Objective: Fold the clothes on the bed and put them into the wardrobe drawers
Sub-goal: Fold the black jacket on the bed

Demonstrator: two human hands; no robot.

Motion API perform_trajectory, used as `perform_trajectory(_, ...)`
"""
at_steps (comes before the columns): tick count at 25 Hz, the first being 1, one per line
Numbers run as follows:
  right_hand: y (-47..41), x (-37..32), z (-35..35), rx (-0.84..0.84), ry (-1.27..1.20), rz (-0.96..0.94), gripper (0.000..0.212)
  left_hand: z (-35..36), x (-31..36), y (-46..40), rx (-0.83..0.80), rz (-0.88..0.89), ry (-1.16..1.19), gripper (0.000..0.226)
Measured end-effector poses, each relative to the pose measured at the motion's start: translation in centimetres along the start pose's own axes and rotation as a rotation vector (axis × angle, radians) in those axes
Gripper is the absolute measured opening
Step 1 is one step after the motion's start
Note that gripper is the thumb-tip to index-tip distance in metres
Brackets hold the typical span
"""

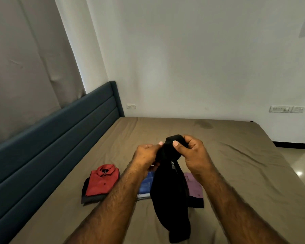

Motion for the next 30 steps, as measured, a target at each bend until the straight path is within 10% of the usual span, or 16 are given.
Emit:
perform_trajectory(4,0.8,3.8,-1.2,0.207,-0.67,0.36,0.019,-0.9,-0.5,-0.2,-0.121,-0.01,0.715,0.013)
perform_trajectory(6,2.0,5.3,-0.4,0.171,-0.587,0.576,0.027,-0.4,0.0,0.6,-0.299,0.011,0.945,0.02)
perform_trajectory(10,4.9,7.0,3.0,-0.061,-0.36,0.819,0.048,-0.5,-0.2,3.0,-0.452,0.069,0.879,0.028)
perform_trajectory(13,4.7,6.9,1.6,0.148,-0.346,0.637,0.016,-2.7,-3.8,3.0,-0.42,-0.036,0.517,0.033)
perform_trajectory(17,4.7,7.1,0.5,0.111,-0.402,0.491,0.022,-3.1,-10.7,0.4,-0.363,-0.117,-0.002,0.019)
perform_trajectory(22,7.9,9.3,1.8,0.1,-0.375,0.558,0.034,-2.9,-15.1,-1.0,-0.411,-0.273,0.548,0.033)
perform_trajectory(27,9.6,7.3,2.9,-0.039,0.891,0.175,0.059,-6.4,-15.0,-1.5,0.108,0.278,-0.91,0.036)
perform_trajectory(30,10.5,6.9,3.9,-0.008,1.17,0.073,0.059,-7.4,-13.2,-1.2,0.196,0.558,-1.005,0.013)
Point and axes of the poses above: each hand's wrist, its own y-axis away from the middle knuckle, its own z-axis out of the palm, x = y × z, the point moved 7 cm from there along -y, towards the middle knuckle, and after that the axes turned 4 degrees about -z, right-handed, at the moved point
